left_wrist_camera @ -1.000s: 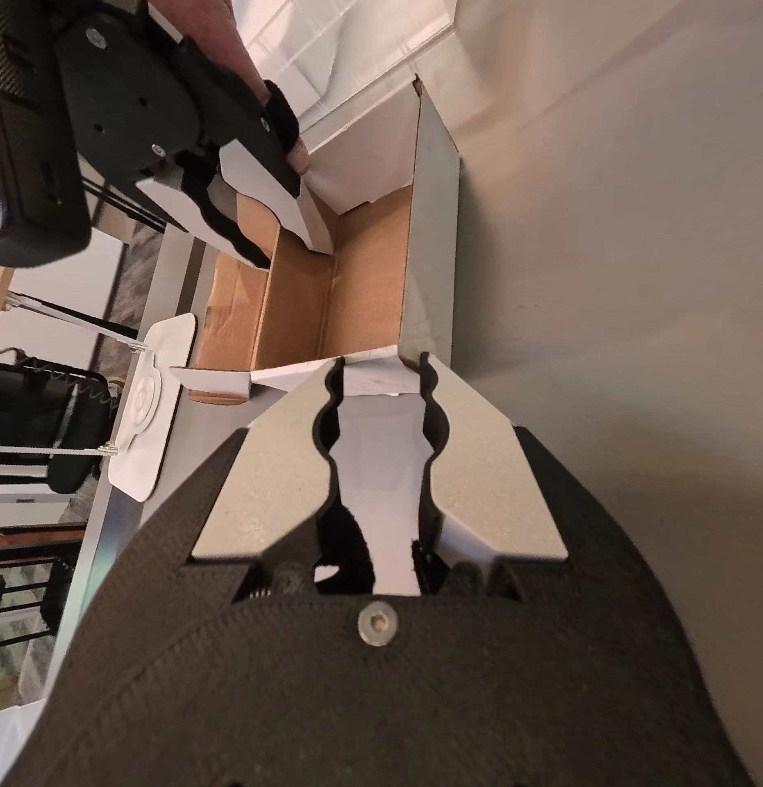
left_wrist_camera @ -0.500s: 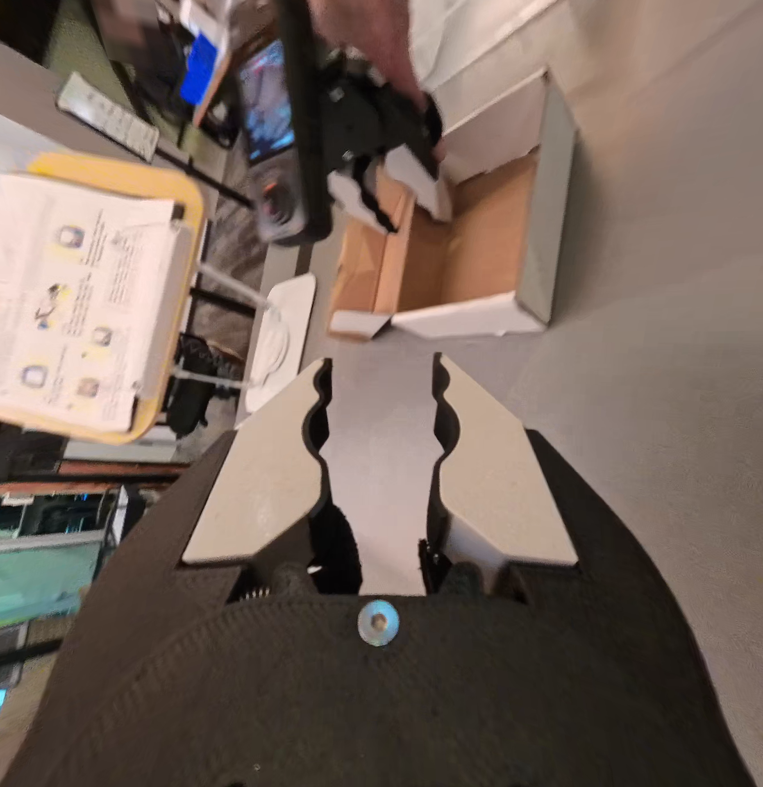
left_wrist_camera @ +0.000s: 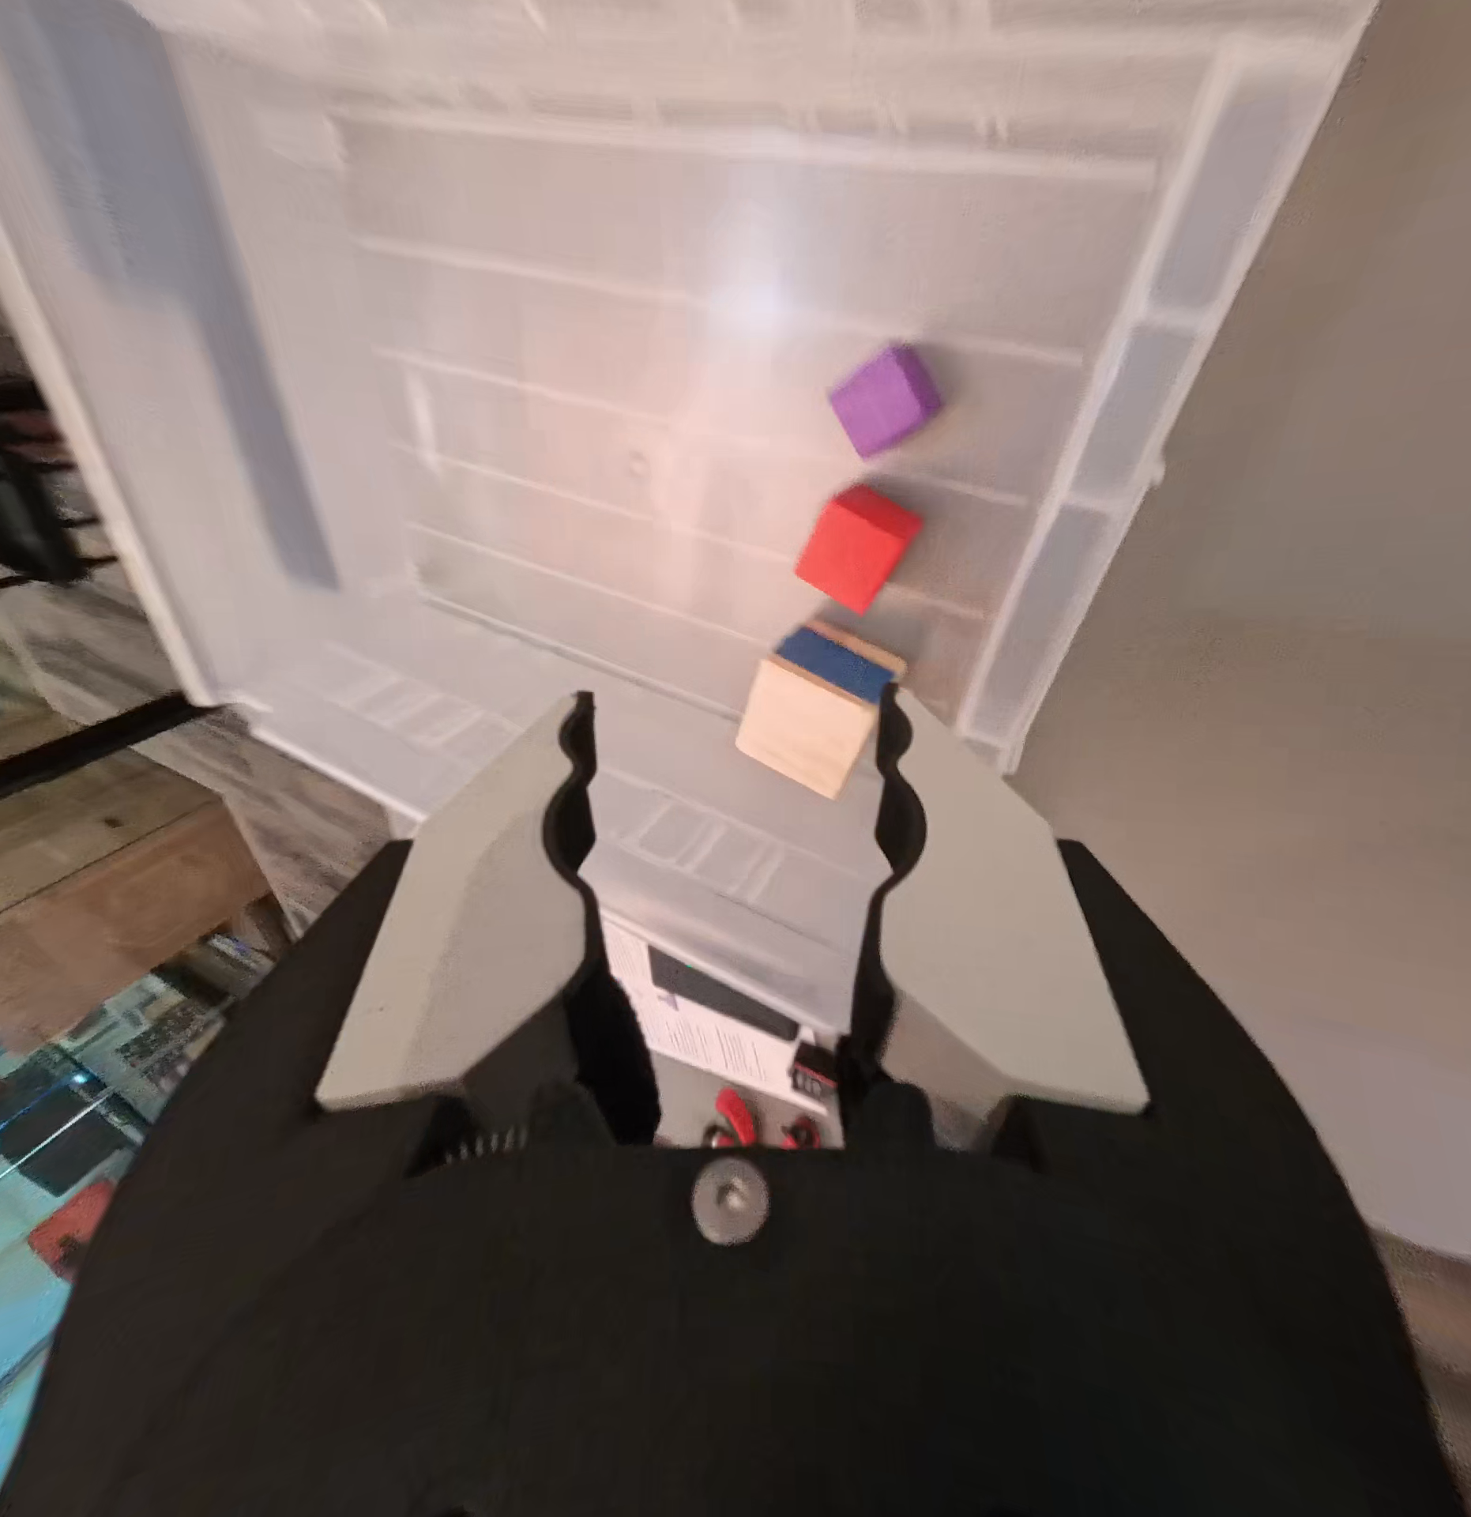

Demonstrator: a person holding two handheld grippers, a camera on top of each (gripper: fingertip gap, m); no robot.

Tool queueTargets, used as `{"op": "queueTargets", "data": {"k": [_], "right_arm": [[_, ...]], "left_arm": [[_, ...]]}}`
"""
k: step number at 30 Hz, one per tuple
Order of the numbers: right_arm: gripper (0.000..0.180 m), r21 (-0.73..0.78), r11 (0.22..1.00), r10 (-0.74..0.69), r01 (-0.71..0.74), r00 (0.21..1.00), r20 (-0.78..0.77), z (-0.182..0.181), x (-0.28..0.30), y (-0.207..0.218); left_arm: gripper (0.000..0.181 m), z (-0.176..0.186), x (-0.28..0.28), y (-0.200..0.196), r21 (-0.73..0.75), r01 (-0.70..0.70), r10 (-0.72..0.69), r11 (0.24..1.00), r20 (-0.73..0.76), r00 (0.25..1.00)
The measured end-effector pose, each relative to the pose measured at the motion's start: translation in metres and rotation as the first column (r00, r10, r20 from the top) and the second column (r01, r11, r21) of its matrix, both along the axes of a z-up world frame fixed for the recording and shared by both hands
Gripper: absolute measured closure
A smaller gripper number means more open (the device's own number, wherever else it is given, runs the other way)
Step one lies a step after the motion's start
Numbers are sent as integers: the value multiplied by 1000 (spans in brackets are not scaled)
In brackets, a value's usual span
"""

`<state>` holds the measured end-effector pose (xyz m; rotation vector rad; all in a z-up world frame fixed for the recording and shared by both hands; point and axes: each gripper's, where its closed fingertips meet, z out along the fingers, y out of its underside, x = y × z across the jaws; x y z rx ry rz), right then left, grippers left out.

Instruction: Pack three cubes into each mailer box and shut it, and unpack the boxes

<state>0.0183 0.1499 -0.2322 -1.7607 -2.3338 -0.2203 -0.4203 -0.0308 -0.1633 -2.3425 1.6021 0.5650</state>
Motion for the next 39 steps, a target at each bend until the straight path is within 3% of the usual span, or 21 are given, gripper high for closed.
{"op": "queueTargets", "data": {"k": [4, 6, 15, 20, 25, 29, 32, 36, 39], "right_arm": [[129, -7, 1000, -10, 10, 1000, -12, 0, 0, 0], [129, -7, 1000, -11, 11, 1000, -11, 0, 0, 0], [129, -7, 1000, -8, 8, 1000, -6, 0, -1, 0], [129, -6, 1000, -10, 10, 1000, -7, 0, -1, 0], [129, -8, 1000, -10, 10, 1000, -10, 0, -1, 0], [129, -12, 1000, -9, 9, 1000, -11, 0, -2, 0], [129, -17, 1000, -11, 11, 1000, -16, 0, -2, 0], [129, -18, 1000, -14, 14, 1000, -20, 0, -2, 0], [129, -19, 1000, -17, 16, 1000, -22, 0, -2, 0]], "left_arm": [[114, -33, -28, -8, -141, 5, -21, 990, -113, 993], [124, -43, -33, -6, -163, 17, -39, 986, -134, 990], [134, -71, -37, -6, -219, -11, -15, 976, -116, 993], [134, -56, -38, 0, -146, -35, 25, 989, -73, 997], [135, 4, -19, 20, 128, -91, 76, 988, 119, 990], [135, 63, 70, 29, 294, -29, -72, 955, 327, 942], [134, 81, 162, 34, 350, 56, -212, 935, 424, 881], [134, 67, 280, 41, 342, 175, -339, 923, 511, 790], [134, 39, 336, 58, 307, 227, -361, 924, 511, 780]]}}
